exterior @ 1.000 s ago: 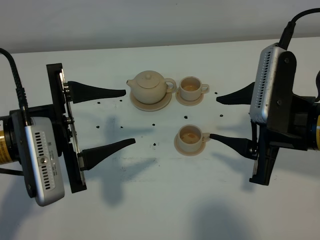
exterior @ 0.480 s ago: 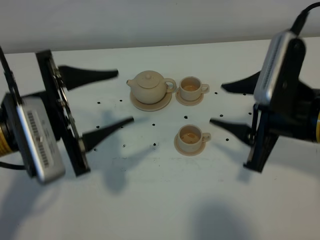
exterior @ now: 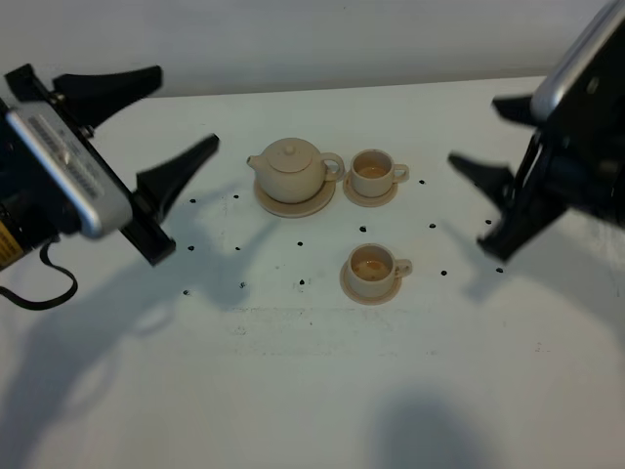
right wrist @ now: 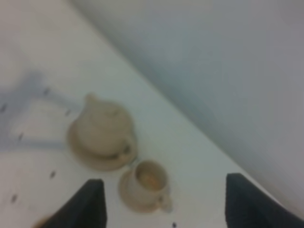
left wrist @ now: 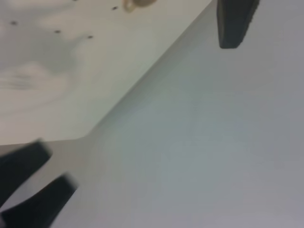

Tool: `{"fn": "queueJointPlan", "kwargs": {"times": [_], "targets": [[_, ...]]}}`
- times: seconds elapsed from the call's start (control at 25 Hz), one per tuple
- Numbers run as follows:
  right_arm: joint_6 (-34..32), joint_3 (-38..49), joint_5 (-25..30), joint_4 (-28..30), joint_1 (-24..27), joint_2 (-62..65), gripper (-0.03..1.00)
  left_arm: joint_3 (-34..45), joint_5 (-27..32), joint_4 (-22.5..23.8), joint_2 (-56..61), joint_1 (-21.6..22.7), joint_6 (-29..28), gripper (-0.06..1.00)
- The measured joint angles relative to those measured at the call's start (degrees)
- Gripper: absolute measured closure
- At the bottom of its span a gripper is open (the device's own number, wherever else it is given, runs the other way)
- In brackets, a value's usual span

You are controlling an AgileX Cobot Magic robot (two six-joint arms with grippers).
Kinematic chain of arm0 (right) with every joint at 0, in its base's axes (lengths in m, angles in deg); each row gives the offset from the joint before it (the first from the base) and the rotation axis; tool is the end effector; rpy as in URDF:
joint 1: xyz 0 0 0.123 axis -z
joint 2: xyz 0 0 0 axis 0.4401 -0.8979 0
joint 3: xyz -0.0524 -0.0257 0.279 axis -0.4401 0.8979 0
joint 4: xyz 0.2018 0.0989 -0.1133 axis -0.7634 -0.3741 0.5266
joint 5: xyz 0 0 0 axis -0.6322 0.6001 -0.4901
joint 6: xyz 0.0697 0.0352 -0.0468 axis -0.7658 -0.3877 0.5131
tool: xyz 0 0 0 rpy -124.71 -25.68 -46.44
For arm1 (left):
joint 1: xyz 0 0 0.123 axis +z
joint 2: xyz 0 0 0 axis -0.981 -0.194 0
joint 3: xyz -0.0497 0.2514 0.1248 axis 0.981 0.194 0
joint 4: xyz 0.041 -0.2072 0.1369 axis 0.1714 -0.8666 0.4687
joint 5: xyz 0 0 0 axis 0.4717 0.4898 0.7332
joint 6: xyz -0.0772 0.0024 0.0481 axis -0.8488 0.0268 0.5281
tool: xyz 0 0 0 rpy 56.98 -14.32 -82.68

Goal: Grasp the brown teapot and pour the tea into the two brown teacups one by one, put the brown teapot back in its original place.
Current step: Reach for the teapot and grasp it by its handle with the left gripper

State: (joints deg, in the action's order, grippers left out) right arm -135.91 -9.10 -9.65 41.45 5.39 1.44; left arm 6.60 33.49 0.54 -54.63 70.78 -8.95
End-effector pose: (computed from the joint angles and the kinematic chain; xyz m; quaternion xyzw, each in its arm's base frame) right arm 0.2384 0.1077 0.3014 -0.3698 0.7219 0.0472 0.5830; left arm 0.2329 -0.0932 0.2871 0.4066 0.5679 -0.1684 0.6955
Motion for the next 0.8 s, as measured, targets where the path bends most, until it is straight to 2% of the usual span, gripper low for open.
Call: {"fn": "queueJointPlan", "kwargs": {"times": [0.16,0.36,0.56,0.64,0.72,0.8], "targets": [[-2.0,-2.7,6.4,-5.8,0.0,0.9,0.44,0.0,7.0,-4.9,0.0,0.0,0.1,0.39],[-4.1,-3.0,13.0,-7.3,0.0,5.1,0.44,0.0,11.1,-9.5,0.0,0.0,0.1,0.45],[-5.0,-3.0,20.9,-10.2,0.0,9.9,0.44,0.0,14.2,-10.9,0.0,0.0,-0.1,0.47],[-3.8,-3.0,24.4,-12.4,0.0,11.3,0.44,0.0,14.6,-11.7,0.0,0.0,-0.3,0.47],[-0.4,-3.0,28.4,-17.0,0.0,12.8,0.44,0.0,15.3,-12.9,0.0,0.0,-0.3,0.47],[6.2,-3.0,32.1,-23.4,0.0,14.2,0.44,0.0,16.1,-13.8,0.0,0.0,-0.4,0.47]]}}
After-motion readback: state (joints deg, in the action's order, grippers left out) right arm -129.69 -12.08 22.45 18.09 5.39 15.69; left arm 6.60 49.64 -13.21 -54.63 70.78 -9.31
